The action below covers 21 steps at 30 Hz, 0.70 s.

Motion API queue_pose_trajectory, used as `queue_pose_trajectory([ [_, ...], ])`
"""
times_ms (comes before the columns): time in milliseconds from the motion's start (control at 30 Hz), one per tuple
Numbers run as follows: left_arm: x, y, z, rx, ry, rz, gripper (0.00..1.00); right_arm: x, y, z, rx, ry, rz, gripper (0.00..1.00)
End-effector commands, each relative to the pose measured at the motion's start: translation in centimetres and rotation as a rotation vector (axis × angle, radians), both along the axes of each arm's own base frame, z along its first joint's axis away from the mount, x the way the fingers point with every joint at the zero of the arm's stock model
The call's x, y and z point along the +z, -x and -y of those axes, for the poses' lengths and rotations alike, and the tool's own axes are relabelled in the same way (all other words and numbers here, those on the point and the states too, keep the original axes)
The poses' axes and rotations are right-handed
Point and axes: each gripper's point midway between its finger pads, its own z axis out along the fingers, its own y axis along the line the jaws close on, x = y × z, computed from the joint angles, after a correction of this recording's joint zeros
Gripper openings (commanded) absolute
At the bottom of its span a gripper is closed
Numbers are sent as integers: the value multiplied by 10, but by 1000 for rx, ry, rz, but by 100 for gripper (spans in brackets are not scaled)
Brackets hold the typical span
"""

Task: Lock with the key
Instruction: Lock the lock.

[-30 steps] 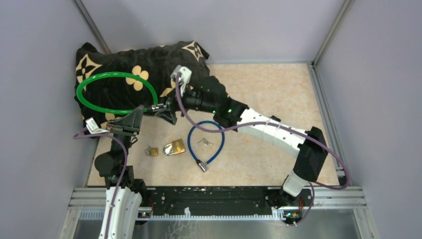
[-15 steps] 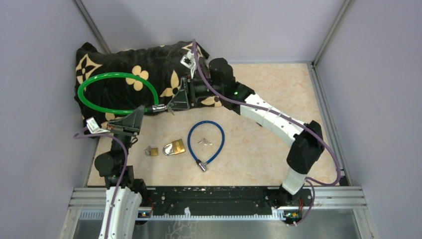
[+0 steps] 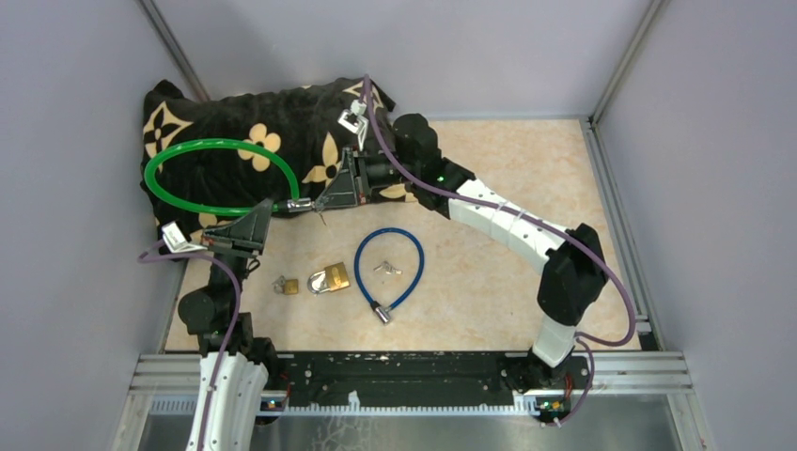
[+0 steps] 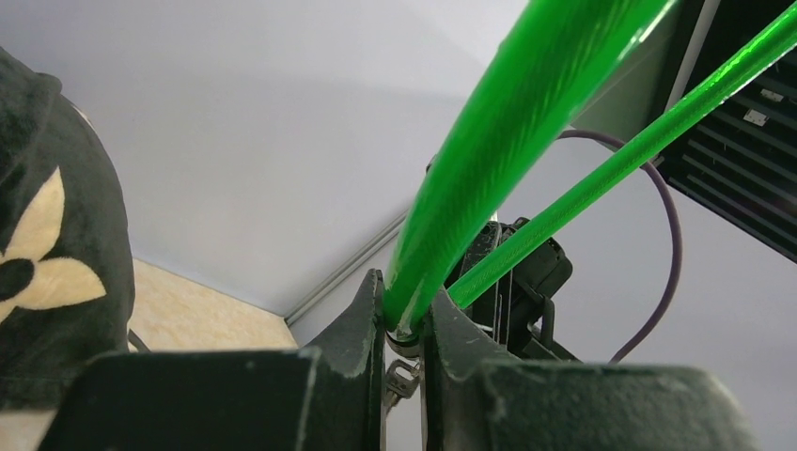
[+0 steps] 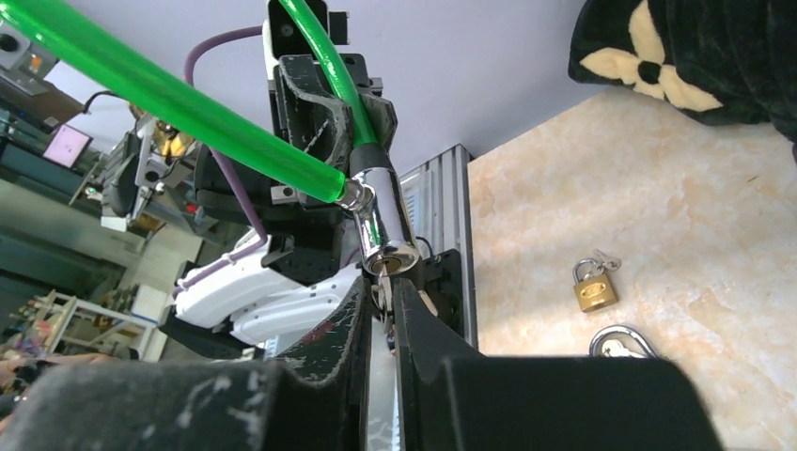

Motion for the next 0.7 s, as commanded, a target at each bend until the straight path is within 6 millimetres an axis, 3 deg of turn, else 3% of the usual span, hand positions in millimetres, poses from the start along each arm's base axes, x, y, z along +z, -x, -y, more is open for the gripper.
queue_pose_trajectory([
  [0,29,18,1,5,-17,115,0,13,13,-3,63,-46,41,6],
  [33,29,18,1,6,-15,115,0,13,14,-2,67,-39,45,1],
  [233,22,12,1,1,-12,77,0,16,16,-4,5,4,186,0],
  [467,2,0,3,-14,-10,-19,0,23,6,-3,-205,100,672,0],
  [667,-5,-4,6,-34,-15,-53,0,20,9,4,-221,122,1006,0],
])
